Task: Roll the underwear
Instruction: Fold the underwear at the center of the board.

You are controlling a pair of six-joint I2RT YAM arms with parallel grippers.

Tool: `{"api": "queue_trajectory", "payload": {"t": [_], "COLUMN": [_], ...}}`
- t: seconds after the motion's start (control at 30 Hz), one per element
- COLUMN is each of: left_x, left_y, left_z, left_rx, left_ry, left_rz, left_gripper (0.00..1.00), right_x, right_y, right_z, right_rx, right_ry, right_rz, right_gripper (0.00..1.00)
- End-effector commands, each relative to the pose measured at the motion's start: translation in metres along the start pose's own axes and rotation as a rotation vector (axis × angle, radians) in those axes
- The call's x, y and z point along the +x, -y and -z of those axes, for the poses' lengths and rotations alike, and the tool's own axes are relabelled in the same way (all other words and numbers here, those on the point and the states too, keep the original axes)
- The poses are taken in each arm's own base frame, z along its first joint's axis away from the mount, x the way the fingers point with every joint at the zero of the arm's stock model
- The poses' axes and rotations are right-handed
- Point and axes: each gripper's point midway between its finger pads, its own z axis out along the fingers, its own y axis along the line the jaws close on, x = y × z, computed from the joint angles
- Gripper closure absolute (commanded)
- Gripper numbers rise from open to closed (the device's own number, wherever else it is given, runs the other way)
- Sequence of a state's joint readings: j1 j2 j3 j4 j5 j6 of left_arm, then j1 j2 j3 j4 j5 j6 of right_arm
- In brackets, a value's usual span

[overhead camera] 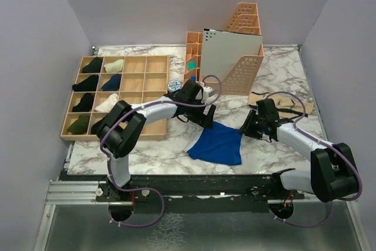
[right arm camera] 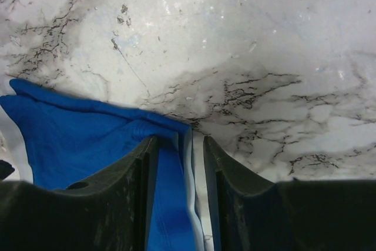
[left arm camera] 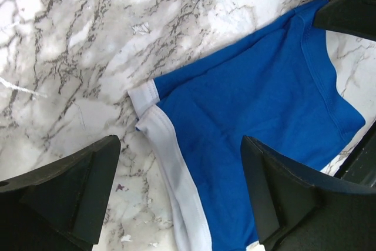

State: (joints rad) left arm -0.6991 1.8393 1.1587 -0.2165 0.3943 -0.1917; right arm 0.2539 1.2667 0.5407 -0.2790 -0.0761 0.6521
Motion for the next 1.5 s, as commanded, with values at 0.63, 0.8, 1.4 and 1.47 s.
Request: {"api": "queue_trajectory", "payload": {"t": [0.63,0.8,1.4,1.47], "left_x": [0.009,0.016,0.003,-0.002], "left_y": [-0.016,-0.011,-0.013,-0.013], "left_z": [-0.017,-0.026,-0.019,-0.013], "left_rx": [0.1,0.154,0.114,0.094], "left_ry": [-0.09,-0.084,-0.001,0.021], "left_rz": [-0.04,-0.012,-0.023,-0.02], "left_gripper": [0.29,0.41,0.86,0.96], "right_x": [0.008,0.007,-0.005,-0.01], "right_y": [-0.002,-0.004,-0.014,-0.02], "right_z": [-0.014,-0.014,-0.017,-0.014], "right_rx": [-0.039,-0.055,-0.079,-0.105], "right_ry": [-0.056,-0.053,-0.044,-0.022], "right_rz": [0.076,0.092,0.141,0.161], "right_gripper": [0.73,0.73,1.0,1.0]}}
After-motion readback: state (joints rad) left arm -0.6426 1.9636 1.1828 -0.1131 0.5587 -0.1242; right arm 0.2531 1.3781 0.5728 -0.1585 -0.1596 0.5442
